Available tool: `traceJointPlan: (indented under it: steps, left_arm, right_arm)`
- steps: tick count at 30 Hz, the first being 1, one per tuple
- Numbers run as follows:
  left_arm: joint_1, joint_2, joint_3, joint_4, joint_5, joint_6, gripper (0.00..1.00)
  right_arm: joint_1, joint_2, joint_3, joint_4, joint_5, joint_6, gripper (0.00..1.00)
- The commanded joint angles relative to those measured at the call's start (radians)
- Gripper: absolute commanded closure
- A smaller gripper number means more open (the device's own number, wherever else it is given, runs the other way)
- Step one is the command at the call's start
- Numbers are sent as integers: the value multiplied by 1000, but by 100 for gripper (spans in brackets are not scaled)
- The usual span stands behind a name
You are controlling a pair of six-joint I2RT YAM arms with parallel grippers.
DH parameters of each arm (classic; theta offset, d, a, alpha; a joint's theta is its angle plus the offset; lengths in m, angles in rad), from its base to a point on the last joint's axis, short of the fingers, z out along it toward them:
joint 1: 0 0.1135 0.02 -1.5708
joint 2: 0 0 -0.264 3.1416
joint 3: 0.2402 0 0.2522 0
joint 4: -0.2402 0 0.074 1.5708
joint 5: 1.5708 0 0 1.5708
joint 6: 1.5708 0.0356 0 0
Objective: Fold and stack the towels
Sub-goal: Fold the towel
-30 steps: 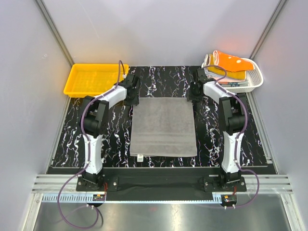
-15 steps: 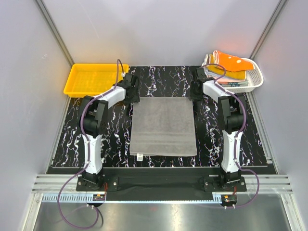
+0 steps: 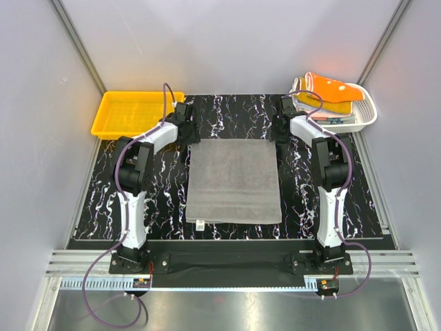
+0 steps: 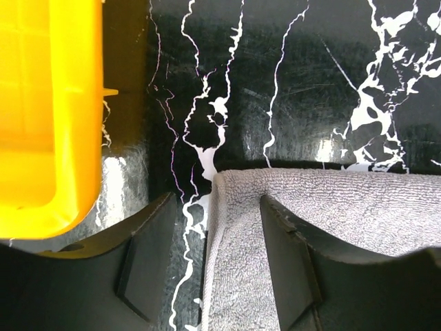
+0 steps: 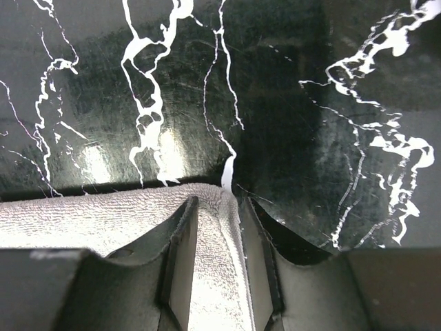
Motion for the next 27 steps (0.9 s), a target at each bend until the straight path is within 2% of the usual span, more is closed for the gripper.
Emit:
traceJointPlan:
  steps: [1, 4, 8, 14, 15, 17, 18, 20, 23, 27]
  left_arm:
    - [6, 27, 43, 36, 31, -13, 44]
    - [6, 38, 36, 44, 33, -20, 45]
    - [6, 59, 51, 35, 25, -33, 51]
    - [6, 69, 50, 48, 17, -47, 59]
    - [6, 70, 48, 53, 17, -47, 64]
    - [6, 73, 48, 67, 31, -48, 66]
    - [4, 73, 48, 71, 31, -51, 72]
    - [4, 67, 40, 91, 37, -50, 76]
    - [6, 56, 45, 105, 43, -45, 86]
    - [6, 14, 14, 154, 48, -34, 94]
  right_arm:
    - [-3, 18, 20, 26, -16, -9, 61]
    - [-3, 21, 20, 24, -10, -12, 61]
    - [-3, 31, 31, 16, -15, -14, 63]
    - [-3, 36, 37, 16, -12, -20, 73]
    - [-3, 36, 39, 15, -13, -21, 75]
    - [-4, 38, 39, 16, -12, -23, 82]
    - [-6, 41, 40, 21, -13, -23, 84]
    - [-4, 41, 42, 24, -16, -26, 88]
    - [-6, 41, 51, 24, -24, -35, 95]
    - [-10, 19, 52, 38, -27, -51, 98]
